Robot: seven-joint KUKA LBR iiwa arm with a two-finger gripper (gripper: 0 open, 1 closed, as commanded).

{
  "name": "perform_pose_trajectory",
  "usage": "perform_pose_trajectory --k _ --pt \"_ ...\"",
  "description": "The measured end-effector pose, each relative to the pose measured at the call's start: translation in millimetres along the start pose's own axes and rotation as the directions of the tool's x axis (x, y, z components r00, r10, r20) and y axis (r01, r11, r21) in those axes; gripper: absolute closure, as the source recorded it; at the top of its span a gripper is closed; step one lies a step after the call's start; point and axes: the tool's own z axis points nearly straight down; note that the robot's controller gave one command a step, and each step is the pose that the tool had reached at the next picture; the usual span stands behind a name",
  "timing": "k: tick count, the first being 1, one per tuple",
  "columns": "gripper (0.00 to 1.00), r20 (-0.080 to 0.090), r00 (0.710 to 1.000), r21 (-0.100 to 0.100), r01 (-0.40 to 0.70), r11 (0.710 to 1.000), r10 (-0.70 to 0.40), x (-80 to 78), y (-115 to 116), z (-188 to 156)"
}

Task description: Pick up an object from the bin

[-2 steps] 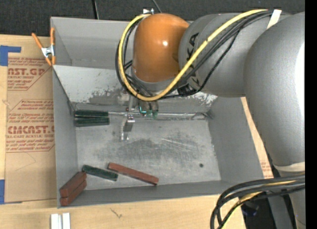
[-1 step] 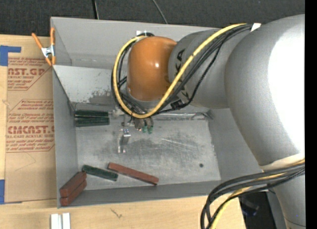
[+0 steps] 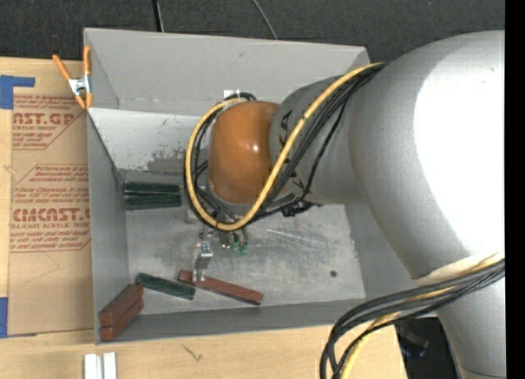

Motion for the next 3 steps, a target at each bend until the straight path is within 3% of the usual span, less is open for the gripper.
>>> perform_pose_trajectory --k 1,2,3 --pt "0.00 0.017 0.997 -0.001 -0.081 0.997 0.081 18.8 9 -1" --pt "0.00 0.025 0.999 -0.006 0.048 0.999 -0.047 38.9 13 3" --pt "0.00 -0.005 0.997 0.002 0.076 0.997 -0.076 44.5 45 -42"
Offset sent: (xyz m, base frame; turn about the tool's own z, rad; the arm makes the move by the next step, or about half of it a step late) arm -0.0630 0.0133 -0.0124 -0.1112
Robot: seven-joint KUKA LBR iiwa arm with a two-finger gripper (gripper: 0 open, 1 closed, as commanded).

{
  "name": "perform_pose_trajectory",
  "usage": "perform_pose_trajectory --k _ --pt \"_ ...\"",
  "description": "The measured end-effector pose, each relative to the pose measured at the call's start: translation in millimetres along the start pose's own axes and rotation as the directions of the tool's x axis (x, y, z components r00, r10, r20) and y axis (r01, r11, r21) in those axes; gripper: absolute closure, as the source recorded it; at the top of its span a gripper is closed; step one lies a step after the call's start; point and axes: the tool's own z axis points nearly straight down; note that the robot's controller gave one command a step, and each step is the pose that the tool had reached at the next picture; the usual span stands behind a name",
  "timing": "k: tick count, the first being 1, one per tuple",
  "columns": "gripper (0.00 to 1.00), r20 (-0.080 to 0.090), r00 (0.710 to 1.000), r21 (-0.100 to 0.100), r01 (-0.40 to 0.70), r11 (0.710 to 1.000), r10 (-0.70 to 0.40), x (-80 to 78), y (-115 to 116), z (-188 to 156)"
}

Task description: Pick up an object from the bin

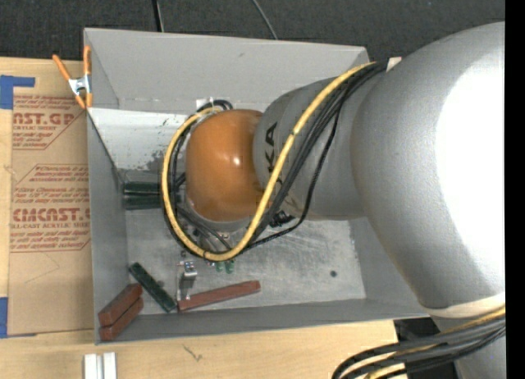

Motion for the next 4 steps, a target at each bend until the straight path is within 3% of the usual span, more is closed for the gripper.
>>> perform_pose_trajectory --k 1,2,3,4 --pt "0.00 0.008 0.998 -0.002 0.064 0.998 -0.064 9.3 27 -27" --pt "0.00 0.009 0.999 -0.004 0.050 0.999 -0.050 13.1 5 16" --pt "0.00 0.001 0.998 0.001 -0.059 0.998 0.059 15.8 8 37" --pt "1.00 0.004 0.978 0.000 -0.209 0.978 0.209 10.8 21 45"
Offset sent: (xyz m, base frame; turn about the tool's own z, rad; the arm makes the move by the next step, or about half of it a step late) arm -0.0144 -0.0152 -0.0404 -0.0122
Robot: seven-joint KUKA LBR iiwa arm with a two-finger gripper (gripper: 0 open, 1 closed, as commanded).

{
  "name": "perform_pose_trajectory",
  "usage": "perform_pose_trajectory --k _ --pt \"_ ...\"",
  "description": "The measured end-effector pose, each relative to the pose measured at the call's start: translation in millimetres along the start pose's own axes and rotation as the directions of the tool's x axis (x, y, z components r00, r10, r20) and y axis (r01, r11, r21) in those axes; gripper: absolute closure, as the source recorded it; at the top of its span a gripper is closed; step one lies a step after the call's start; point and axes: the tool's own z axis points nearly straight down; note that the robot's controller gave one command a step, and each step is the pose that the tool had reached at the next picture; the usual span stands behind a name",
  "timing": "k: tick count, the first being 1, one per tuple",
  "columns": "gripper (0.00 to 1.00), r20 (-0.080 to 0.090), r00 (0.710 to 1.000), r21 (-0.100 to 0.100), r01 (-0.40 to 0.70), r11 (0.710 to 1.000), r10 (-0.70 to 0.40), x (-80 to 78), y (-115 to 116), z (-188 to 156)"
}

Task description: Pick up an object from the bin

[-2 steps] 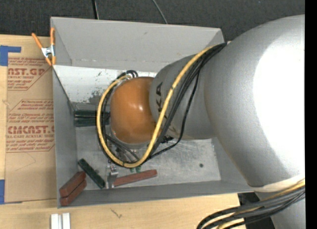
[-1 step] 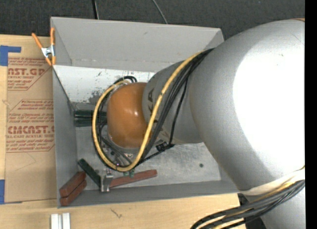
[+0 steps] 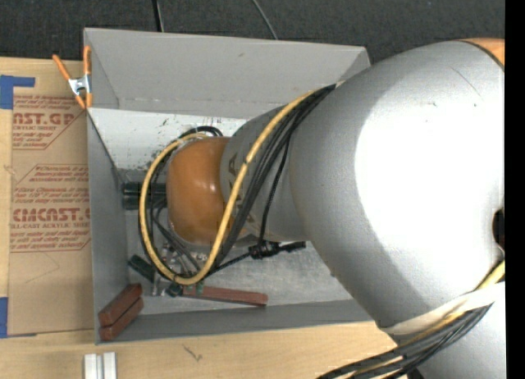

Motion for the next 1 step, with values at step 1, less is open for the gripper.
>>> perform_pose_trajectory --k 1 --pt "1.00 0.000 1.000 0.000 0.000 1.000 0.000 -0.1 -0.1 0.0"
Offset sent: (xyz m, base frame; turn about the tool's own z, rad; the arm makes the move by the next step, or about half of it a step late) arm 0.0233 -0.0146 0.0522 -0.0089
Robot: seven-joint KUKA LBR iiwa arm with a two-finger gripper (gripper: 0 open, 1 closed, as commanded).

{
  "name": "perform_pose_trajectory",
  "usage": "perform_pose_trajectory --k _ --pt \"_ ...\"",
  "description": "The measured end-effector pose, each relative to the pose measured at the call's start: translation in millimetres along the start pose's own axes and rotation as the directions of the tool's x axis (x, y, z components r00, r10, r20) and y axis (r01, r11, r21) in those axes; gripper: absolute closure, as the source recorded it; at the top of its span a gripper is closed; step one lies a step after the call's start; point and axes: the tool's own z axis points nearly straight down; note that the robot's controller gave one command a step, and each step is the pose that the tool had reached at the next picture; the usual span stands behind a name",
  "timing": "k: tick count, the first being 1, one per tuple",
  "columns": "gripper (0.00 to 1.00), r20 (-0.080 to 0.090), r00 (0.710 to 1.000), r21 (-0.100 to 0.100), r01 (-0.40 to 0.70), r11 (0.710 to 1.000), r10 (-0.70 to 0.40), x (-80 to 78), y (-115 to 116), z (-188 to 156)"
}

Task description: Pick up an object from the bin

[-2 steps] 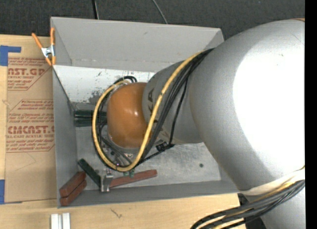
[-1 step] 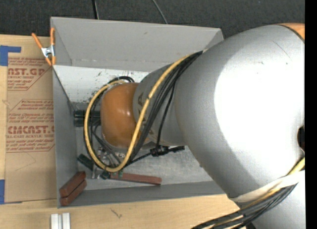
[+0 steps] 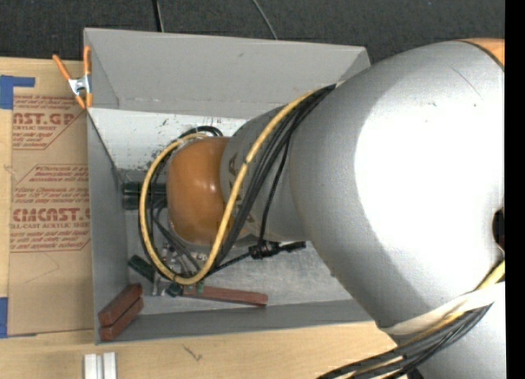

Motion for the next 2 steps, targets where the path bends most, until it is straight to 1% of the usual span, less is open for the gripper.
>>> perform_pose_trajectory --k 1,2 --pt "1.00 -0.005 1.000 0.000 0.009 1.000 -0.009 -15.7 -7 -35" --pt "1.00 0.001 0.994 -0.001 -0.114 0.994 0.114 -8.5 -24 -189"
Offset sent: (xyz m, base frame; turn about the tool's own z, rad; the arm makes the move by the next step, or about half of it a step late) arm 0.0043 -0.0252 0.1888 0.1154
